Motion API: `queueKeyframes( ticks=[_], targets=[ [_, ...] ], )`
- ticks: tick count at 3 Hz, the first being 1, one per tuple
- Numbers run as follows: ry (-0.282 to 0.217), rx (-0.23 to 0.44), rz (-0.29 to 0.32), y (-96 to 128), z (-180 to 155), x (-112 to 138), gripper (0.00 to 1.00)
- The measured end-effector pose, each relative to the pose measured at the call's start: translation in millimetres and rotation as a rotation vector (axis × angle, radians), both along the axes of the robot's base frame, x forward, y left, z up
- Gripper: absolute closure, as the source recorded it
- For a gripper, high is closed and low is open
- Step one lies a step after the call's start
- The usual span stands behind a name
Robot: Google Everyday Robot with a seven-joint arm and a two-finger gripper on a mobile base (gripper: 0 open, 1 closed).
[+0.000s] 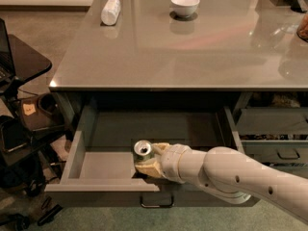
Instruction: Place green can into top drawer
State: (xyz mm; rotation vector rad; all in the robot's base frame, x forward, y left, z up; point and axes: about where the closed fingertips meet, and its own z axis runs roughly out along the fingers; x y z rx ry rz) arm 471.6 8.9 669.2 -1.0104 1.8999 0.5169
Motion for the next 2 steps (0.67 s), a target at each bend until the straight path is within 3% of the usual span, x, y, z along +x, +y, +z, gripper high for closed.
queueKeyframes(
  ticks=[2],
  targets=[
    [0.0,0.0,0.0,0.0,0.0,0.0,0.11]
  ],
)
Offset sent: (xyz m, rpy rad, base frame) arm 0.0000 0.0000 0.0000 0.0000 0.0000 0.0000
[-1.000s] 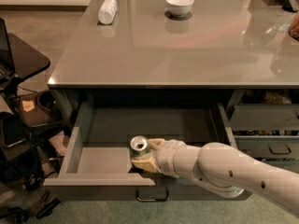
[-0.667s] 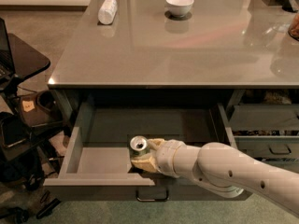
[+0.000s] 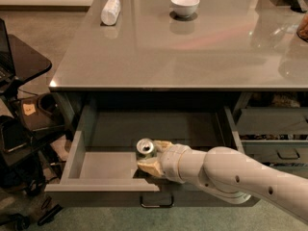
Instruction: Place green can into top drawer
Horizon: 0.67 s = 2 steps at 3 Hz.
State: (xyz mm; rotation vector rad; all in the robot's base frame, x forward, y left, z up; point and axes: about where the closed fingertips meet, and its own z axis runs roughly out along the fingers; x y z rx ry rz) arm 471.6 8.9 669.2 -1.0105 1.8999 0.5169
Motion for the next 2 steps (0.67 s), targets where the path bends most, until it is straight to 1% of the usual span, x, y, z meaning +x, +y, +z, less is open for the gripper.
queueKeyframes(
  ticks=[1,2],
  targets=[
    [0.0,0.0,0.0,0.0,0.0,0.0,0.0],
    [0.0,0.0,0.0,0.0,0.0,0.0,0.0]
  ],
)
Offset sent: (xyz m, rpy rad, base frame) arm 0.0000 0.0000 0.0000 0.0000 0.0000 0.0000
